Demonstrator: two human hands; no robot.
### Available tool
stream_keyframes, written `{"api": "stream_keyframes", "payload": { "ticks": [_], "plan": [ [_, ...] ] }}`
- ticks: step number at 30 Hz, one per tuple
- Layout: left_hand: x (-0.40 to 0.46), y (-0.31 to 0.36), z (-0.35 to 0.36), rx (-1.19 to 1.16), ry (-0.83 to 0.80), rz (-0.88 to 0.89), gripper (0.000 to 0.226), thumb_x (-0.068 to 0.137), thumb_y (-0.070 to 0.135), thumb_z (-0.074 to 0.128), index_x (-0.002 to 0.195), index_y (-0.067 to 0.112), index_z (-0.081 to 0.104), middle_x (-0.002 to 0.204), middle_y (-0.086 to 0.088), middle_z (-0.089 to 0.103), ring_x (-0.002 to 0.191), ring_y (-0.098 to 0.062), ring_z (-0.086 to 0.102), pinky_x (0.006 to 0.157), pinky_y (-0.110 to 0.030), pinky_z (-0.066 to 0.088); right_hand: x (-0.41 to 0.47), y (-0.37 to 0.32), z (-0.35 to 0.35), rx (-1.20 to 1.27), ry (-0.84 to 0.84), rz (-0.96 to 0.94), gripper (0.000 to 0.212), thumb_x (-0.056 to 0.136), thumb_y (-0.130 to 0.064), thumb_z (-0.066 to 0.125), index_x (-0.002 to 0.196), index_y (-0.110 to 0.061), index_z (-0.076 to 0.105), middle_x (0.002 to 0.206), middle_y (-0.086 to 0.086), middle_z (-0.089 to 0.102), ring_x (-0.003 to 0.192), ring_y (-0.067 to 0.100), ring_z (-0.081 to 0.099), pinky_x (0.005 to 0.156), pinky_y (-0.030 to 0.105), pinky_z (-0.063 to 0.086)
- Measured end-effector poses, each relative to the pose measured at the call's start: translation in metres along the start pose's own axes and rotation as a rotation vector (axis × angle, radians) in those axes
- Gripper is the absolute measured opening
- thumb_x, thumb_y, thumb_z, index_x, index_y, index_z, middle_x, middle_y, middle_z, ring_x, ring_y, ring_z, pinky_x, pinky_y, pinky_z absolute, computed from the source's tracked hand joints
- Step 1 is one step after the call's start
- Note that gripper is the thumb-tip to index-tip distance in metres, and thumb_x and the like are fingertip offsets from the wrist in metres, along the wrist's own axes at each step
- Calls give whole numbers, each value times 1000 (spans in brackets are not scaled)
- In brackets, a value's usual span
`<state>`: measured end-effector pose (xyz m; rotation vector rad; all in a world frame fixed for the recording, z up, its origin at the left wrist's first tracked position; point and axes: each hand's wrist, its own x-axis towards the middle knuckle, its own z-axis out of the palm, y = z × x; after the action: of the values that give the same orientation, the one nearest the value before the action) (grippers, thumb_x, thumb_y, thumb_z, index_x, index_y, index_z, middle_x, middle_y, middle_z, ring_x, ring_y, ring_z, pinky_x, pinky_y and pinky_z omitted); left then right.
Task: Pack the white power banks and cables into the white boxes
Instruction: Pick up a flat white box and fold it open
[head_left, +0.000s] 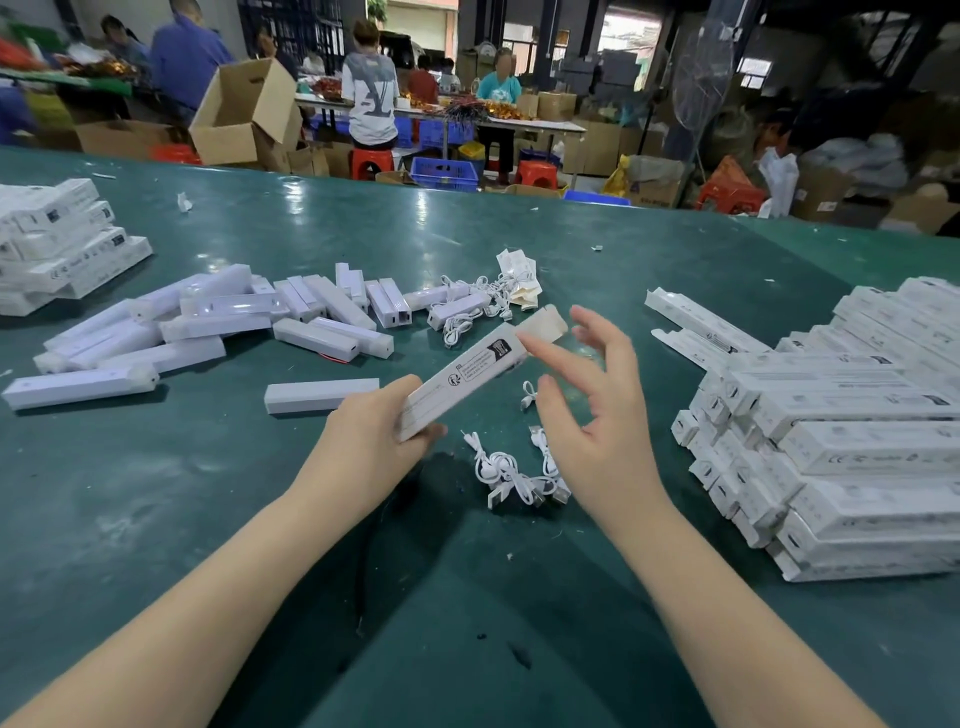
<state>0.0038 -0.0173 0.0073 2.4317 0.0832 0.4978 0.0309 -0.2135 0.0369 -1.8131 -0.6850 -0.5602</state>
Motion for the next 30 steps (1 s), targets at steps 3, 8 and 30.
{"api": "stream_keyframes", "payload": {
  "ticks": [3,8,30],
  "plan": [
    [-1,1,0,-4,-4,32,21,87,30,66,83,18,50,69,-4,54,73,-26,50,63,-32,44,1,-5,-1,184,-25,93,47,98,4,46,106,-37,68,136,4,48,121,4,52,95,21,48],
    [-2,2,0,36,-55,77,24,86,30,65,78,24,44,63,5,51,68,-15,49,60,-25,41,5,-5,-5,319,29,154,29,96,5,53,87,-19,68,117,18,59,92,-5,60,72,9,46],
    [-2,1,-5,128,14,55,26,89,21,59,77,26,36,66,2,49,70,-23,47,63,-36,43,-5,-7,9,274,-46,169,34,101,-9,50,134,-12,58,128,-8,63,117,-8,57,97,10,42]
  ]
}}
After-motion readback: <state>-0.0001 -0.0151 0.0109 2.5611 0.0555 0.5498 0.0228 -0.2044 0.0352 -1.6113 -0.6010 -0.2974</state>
